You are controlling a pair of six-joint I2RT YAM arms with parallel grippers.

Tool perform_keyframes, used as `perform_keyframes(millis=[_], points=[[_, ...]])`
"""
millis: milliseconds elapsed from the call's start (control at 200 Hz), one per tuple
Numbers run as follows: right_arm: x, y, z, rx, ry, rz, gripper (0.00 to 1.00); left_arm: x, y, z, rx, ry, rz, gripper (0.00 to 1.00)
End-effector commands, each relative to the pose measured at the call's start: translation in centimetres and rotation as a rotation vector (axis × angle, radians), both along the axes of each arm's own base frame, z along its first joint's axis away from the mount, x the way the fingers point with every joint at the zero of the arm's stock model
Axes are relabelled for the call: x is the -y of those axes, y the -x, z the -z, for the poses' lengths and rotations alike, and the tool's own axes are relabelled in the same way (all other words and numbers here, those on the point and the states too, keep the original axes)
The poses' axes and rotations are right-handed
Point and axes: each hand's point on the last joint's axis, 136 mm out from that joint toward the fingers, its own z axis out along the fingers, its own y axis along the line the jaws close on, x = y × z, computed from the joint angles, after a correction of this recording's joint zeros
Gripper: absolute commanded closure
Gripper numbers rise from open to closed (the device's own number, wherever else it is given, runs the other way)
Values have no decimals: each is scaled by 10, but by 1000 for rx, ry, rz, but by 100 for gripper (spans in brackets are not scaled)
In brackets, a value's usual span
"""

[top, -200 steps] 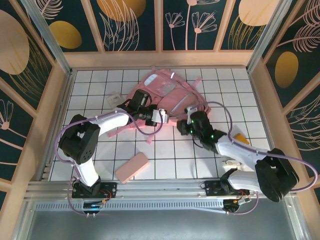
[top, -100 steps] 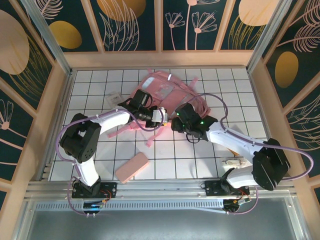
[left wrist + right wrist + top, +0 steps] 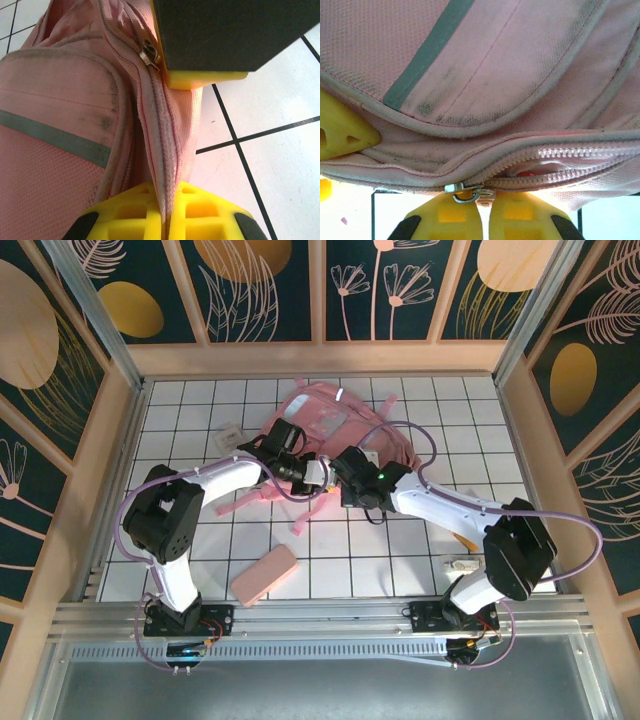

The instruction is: Pack books, pencil case, and school supplies into a backpack

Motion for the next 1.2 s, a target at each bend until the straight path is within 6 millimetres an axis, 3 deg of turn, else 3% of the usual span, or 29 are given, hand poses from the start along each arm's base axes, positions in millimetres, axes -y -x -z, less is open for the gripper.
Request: perform_keyframes(millis=[0, 245, 495, 681, 791, 846, 911, 966, 1056, 1066, 1191], points=[[8, -9, -11, 46, 36, 38, 100, 8, 19, -14, 0, 70, 104, 100], [42, 2, -5, -50, -16, 103, 100, -5, 4, 8, 167, -28, 80, 100], [92, 11, 23, -180, -40, 186, 100, -12, -8, 24, 255, -69, 87, 100], [127, -6, 34, -194, -129, 283, 100, -20, -7, 24, 375, -87, 108, 100], [118, -12, 33, -205, -242, 224, 100, -26, -12, 29, 434, -119, 99, 100], [105, -11, 30, -211, -292, 163, 100, -25, -16, 26, 438, -113, 77, 92], [84, -5, 22, -225, -364, 77, 100, -23, -8, 20, 389, -83, 81, 50], [68, 0, 15, -231, -422, 21, 100, -18, 2, 9, 351, -48, 109, 37], [46, 7, -3, -227, -508, -59, 100, -3, 24, -4, 294, 5, 171, 29], [44, 8, -4, -228, -516, -65, 100, -1, 26, -13, 309, 19, 178, 28], [25, 14, -18, -236, -554, -137, 100, 28, 49, -32, 267, 78, 240, 28]])
